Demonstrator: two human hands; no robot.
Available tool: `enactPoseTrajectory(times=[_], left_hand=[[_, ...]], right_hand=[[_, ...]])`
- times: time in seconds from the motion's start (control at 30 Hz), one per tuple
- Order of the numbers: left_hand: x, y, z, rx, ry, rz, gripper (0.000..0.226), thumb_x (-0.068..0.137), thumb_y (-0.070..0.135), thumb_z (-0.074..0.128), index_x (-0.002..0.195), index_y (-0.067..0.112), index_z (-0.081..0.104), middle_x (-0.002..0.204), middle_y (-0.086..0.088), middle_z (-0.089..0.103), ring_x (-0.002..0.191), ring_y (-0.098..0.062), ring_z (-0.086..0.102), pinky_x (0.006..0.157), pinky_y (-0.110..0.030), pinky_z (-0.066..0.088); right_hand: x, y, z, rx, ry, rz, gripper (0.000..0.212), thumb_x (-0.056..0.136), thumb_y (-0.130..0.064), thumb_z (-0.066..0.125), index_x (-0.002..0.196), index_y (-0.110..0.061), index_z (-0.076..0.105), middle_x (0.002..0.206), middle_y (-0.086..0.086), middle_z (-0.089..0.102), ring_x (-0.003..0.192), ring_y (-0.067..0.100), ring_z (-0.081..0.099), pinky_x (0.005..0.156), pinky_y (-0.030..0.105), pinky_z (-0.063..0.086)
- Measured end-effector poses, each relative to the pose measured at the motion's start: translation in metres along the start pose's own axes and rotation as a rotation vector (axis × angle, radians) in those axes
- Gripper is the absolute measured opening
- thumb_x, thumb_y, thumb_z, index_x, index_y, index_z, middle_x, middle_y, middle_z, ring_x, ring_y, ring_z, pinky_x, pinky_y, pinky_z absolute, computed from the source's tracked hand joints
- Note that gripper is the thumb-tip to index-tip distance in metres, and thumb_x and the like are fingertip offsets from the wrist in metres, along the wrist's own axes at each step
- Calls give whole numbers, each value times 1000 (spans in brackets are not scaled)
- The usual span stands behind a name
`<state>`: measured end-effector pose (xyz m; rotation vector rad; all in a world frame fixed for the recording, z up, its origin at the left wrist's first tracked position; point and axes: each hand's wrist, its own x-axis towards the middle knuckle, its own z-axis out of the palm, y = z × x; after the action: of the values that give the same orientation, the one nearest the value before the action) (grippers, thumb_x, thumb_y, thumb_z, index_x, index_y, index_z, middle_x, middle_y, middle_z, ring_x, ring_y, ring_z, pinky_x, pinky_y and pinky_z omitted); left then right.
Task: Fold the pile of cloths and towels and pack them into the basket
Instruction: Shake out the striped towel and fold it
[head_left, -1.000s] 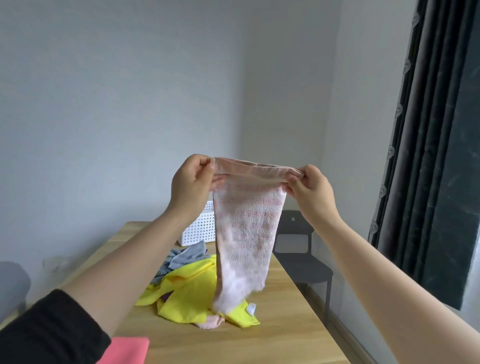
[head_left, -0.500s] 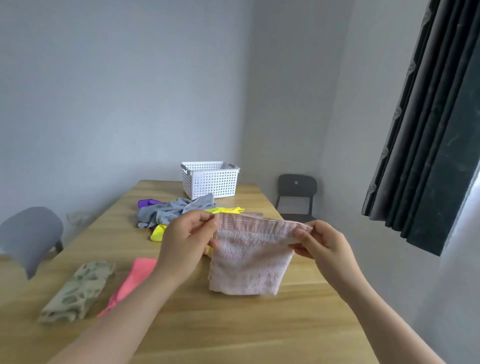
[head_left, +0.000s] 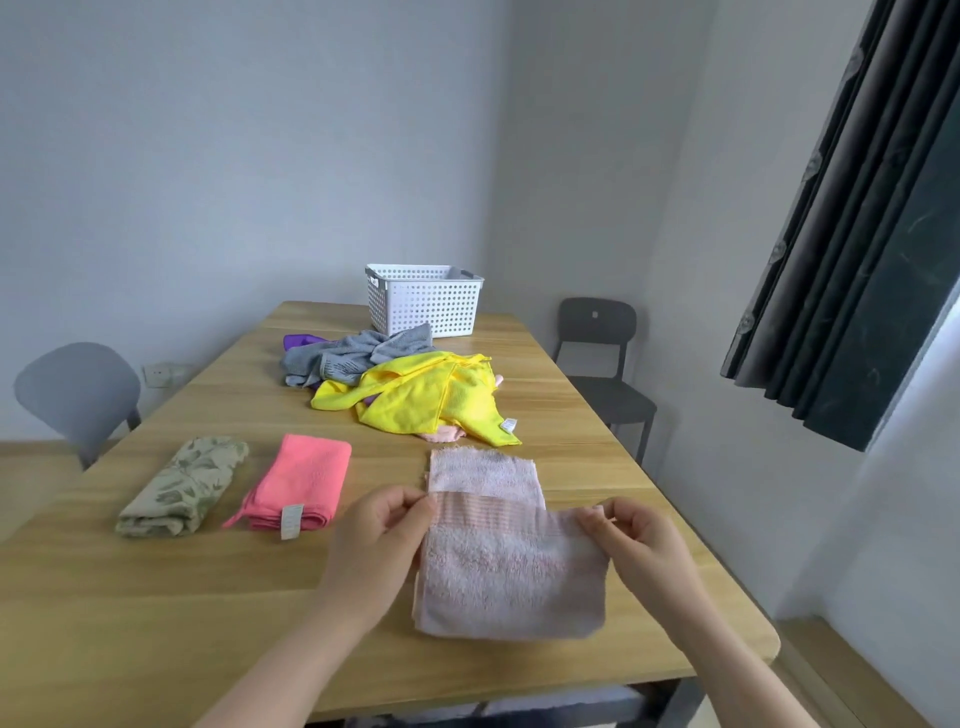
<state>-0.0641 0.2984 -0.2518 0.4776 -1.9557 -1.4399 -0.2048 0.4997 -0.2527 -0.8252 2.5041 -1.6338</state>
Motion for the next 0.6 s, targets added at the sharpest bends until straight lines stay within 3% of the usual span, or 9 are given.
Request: enactPoseTrajectory(times=[0.17, 0.27, 0.33, 0.43, 0.5, 0.6], left_hand=[[6, -26, 7, 20, -71, -70, 18, 91, 15, 59, 77, 13, 70, 77, -21, 68, 62, -12, 60, 52, -12, 44], [15, -32, 11, 2, -122, -92, 18, 92, 20, 59, 78, 20, 71, 77, -16, 68, 65, -13, 60, 58, -21, 47], [24, -30, 15, 4, -143, -70, 15, 90, 22, 62, 80, 24, 72, 80, -9, 70, 69, -12, 61, 63, -22, 48], [36, -21, 22, 43, -160, -12, 11, 86, 18, 66, 84, 25, 74, 80, 10, 73, 73, -1, 63, 67, -15, 47], [42, -15, 26, 52, -196, 22, 10, 84, 17, 68, 84, 23, 75, 79, 15, 73, 73, 4, 63, 69, -11, 45], [46, -7, 28, -1, -192, 39, 5, 80, 16, 72, 83, 18, 76, 79, 8, 74, 75, -2, 67, 69, -12, 46]], right_hand=[[10, 26, 11, -104, 7, 65, 36, 90, -28, 62, 69, 0, 56, 48, -8, 40, 45, 8, 34, 45, 21, 24], [17, 30, 15, -223, 46, 51, 24, 87, -29, 66, 68, -14, 60, 52, -15, 50, 49, 2, 42, 46, 16, 31], [22, 23, 20, -306, 25, -9, 9, 84, -34, 67, 86, -27, 63, 80, -24, 61, 75, -6, 53, 62, 10, 38], [30, 0, 26, -334, -114, -149, 34, 86, -42, 64, 118, -37, 55, 114, -31, 53, 102, -9, 49, 84, 13, 37], [36, -18, 30, -228, -248, -188, 36, 88, -44, 61, 123, -37, 55, 118, -33, 56, 111, -15, 48, 88, 7, 37], [45, -31, 31, -103, -374, -180, 31, 88, -44, 60, 117, -33, 63, 108, -23, 66, 108, -11, 55, 89, 13, 44]])
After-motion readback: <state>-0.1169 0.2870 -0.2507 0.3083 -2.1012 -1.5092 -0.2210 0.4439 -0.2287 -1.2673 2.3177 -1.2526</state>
